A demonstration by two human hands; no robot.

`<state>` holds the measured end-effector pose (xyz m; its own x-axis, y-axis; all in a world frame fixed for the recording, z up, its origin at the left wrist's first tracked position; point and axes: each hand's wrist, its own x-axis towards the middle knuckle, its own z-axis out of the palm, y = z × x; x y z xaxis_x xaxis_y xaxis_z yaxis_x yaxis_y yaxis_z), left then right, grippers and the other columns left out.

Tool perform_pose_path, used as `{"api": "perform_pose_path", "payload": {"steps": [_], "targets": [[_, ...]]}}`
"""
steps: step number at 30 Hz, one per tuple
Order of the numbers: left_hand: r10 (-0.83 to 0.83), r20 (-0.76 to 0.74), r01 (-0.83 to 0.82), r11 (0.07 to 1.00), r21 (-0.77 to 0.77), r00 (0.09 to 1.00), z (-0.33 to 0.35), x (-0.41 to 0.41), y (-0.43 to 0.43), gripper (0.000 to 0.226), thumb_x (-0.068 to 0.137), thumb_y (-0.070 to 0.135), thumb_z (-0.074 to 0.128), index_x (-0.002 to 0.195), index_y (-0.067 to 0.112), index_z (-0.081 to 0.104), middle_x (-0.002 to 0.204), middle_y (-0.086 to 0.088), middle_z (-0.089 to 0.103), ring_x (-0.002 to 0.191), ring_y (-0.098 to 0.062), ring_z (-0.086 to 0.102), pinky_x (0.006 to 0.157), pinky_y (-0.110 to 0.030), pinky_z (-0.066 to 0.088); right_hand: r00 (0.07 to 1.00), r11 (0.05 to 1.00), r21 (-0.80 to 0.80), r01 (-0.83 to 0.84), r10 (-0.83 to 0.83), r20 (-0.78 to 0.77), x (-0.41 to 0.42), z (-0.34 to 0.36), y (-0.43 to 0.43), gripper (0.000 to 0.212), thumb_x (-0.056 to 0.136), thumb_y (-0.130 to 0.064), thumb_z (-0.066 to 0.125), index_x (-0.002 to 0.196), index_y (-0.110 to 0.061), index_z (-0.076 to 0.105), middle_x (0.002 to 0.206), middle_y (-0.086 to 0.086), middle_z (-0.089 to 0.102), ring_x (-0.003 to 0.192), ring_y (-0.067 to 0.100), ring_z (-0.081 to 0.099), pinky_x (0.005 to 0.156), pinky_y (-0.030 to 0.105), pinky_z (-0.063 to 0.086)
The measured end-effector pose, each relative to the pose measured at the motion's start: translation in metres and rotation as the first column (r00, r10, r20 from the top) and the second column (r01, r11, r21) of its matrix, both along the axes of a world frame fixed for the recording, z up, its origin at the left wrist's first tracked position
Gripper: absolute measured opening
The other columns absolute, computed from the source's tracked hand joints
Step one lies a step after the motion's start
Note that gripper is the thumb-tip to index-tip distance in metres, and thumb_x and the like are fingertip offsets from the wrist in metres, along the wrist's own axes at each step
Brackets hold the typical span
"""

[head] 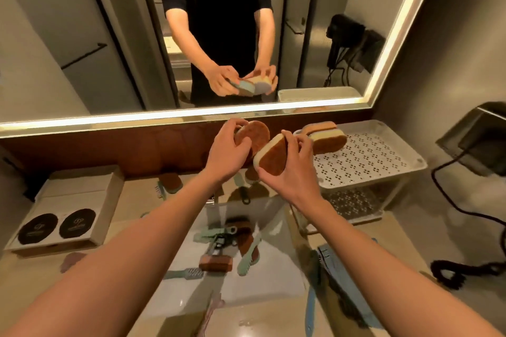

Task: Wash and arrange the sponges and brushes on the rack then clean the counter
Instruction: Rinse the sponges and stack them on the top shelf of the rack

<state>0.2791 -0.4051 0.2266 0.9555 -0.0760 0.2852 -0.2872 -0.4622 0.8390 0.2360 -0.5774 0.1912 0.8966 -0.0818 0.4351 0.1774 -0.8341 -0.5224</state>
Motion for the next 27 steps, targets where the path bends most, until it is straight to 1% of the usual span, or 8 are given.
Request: {"api": "perform_pose_path", "payload": {"steps": [3, 6, 10, 12, 14, 16, 20, 27], "targets": [[-0.037, 0.011, 0.037, 0.999, 0.004, 0.999, 0.006, 0.002, -0.035, 0.03, 0.093, 0.025, 0.063, 0.121, 0.026, 0.054, 0.117, 0.007, 0.06, 0.107, -0.009, 0.058, 0.097, -0.037, 0.053, 0.999, 0.996, 0.082, 0.038, -0.039, 0.003, -0.004, -0.002, -0.027, 0.103, 0.066, -0.072, 0.07, 0.147, -0.033, 0.02, 0.144, 0.001, 0.02, 0.125, 0.026, 0.047, 0.09, 0.042, 0.059], [-0.135, 0.018, 0.135, 0.99, 0.039, 0.991, 0.009, 0.005, -0.067, 0.031, 0.092, 0.026, 0.067, 0.12, 0.027, 0.056, 0.115, 0.009, 0.06, 0.107, -0.008, 0.058, 0.097, -0.033, 0.053, 0.995, 0.984, 0.148, 0.099, -0.099, -0.013, -0.004, -0.002, -0.052, 0.102, 0.066, -0.073, 0.07, 0.146, -0.036, 0.019, 0.143, -0.002, 0.019, 0.124, 0.027, 0.048, 0.091, 0.045, 0.058], [-0.211, 0.027, 0.208, 0.973, 0.105, 0.977, 0.013, 0.011, -0.105, 0.032, 0.087, 0.029, 0.07, 0.118, 0.031, 0.062, 0.112, 0.016, 0.063, 0.105, 0.0, 0.056, 0.098, -0.03, 0.049, 0.976, 0.966, 0.141, 0.217, -0.219, -0.004, -0.002, -0.004, -0.083, 0.101, 0.068, -0.072, 0.067, 0.147, -0.03, 0.021, 0.144, 0.001, 0.024, 0.134, 0.026, 0.033, 0.107, 0.05, 0.045], [-0.209, 0.024, 0.203, 0.965, 0.167, 0.978, 0.015, 0.015, -0.122, 0.03, 0.088, 0.029, 0.068, 0.118, 0.032, 0.063, 0.114, 0.014, 0.064, 0.106, -0.003, 0.054, 0.103, -0.037, 0.041, 0.961, 0.957, 0.092, 0.274, -0.275, 0.004, -0.002, -0.007, -0.095, 0.099, 0.068, -0.074, 0.064, 0.146, -0.03, 0.023, 0.144, 0.001, 0.026, 0.135, 0.025, 0.027, 0.112, 0.051, 0.037], [-0.199, -0.006, 0.196, 0.96, 0.199, 0.98, 0.016, 0.018, -0.138, 0.029, 0.089, 0.026, 0.068, 0.118, 0.032, 0.064, 0.117, 0.011, 0.065, 0.114, -0.011, 0.054, 0.107, -0.047, 0.036, 0.952, 0.95, 0.059, 0.305, -0.305, -0.015, -0.001, -0.009, -0.106, 0.097, 0.068, -0.076, 0.062, 0.145, -0.03, 0.024, 0.145, 0.0, 0.028, 0.134, 0.026, 0.028, 0.112, 0.05, 0.034], [-0.184, -0.035, 0.188, 0.965, 0.182, 0.982, 0.016, 0.018, -0.15, 0.029, 0.089, 0.022, 0.069, 0.116, 0.032, 0.066, 0.117, 0.012, 0.066, 0.117, -0.015, 0.055, 0.106, -0.053, 0.038, 0.95, 0.946, 0.084, 0.312, -0.309, -0.049, 0.0, -0.012, -0.113, 0.096, 0.068, -0.074, 0.063, 0.144, -0.029, 0.025, 0.144, 0.0, 0.028, 0.132, 0.025, 0.028, 0.11, 0.049, 0.039], [-0.169, -0.034, 0.172, 0.967, 0.186, 0.985, 0.017, 0.02, -0.168, 0.03, 0.089, 0.019, 0.069, 0.117, 0.031, 0.068, 0.118, 0.012, 0.066, 0.118, -0.015, 0.055, 0.106, -0.053, 0.039, 0.956, 0.939, 0.184, 0.292, -0.281, -0.08, 0.004, -0.016, -0.123, 0.098, 0.067, -0.065, 0.072, 0.144, -0.028, 0.023, 0.142, -0.002, 0.024, 0.131, 0.022, 0.023, 0.101, 0.047, 0.049], [-0.206, -0.016, 0.204, 0.954, 0.219, 0.978, 0.025, 0.022, -0.183, 0.03, 0.089, 0.022, 0.069, 0.118, 0.029, 0.067, 0.119, 0.011, 0.065, 0.117, -0.016, 0.055, 0.106, -0.053, 0.04, 0.957, 0.923, 0.258, 0.287, -0.266, -0.113, 0.005, -0.019, -0.133, 0.102, 0.065, -0.068, 0.071, 0.144, -0.028, 0.021, 0.141, -0.004, 0.021, 0.131, 0.022, 0.022, 0.101, 0.046, 0.048]]}}
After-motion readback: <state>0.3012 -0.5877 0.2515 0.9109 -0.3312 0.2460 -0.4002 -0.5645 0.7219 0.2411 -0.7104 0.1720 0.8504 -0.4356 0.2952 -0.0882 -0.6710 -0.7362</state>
